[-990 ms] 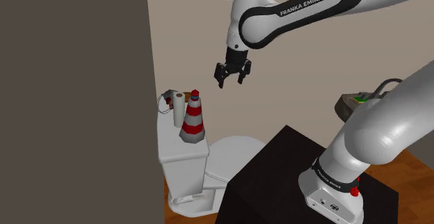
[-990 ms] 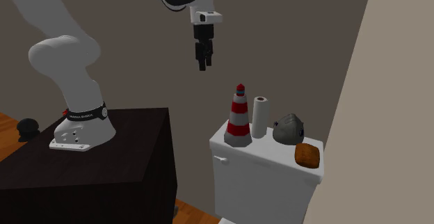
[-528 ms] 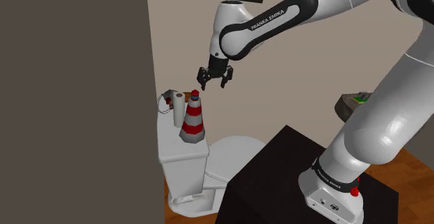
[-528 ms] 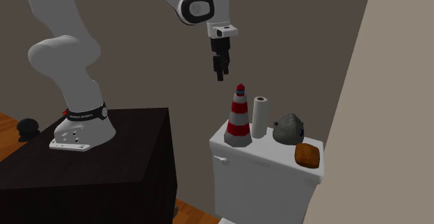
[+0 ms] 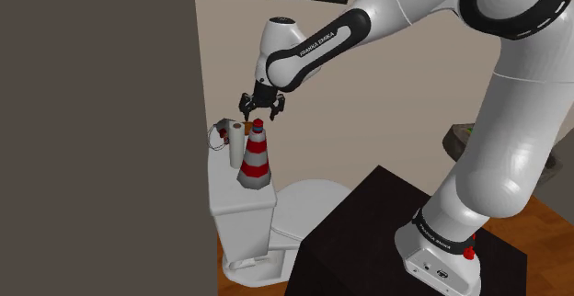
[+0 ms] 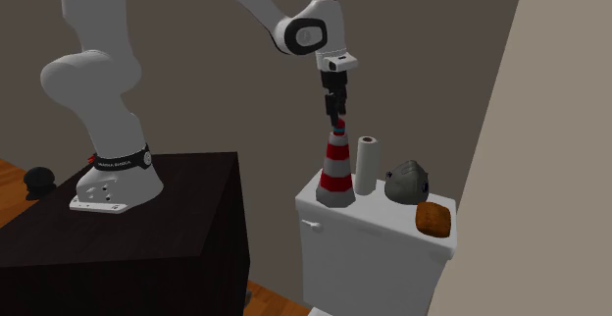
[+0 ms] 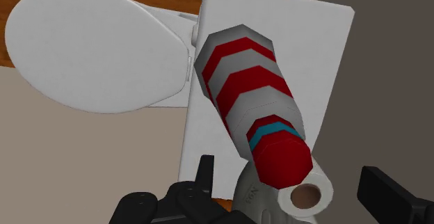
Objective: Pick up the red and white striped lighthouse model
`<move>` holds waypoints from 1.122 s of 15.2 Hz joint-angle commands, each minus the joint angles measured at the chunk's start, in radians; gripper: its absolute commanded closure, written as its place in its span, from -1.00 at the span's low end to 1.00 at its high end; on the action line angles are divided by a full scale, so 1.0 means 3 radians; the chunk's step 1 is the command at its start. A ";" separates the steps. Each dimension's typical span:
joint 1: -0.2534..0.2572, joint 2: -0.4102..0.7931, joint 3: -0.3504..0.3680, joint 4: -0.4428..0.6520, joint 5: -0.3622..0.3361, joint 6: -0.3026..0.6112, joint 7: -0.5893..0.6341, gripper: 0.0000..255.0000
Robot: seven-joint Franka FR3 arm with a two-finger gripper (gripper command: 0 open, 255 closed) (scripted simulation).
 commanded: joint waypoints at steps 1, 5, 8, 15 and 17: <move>0.0005 0.0081 -0.0012 0.0010 -0.0024 0.0081 0.0022 -1.00; 0.0020 0.0204 -0.0033 -0.0022 -0.0071 0.0234 0.0057 -1.00; 0.0023 0.0222 -0.0037 -0.0026 -0.0078 0.0255 0.0062 -1.00; 0.0023 0.0223 -0.0038 -0.0024 -0.0078 0.0255 0.0061 1.00; 0.0024 0.0225 -0.0038 -0.0023 -0.0079 0.0256 0.0063 1.00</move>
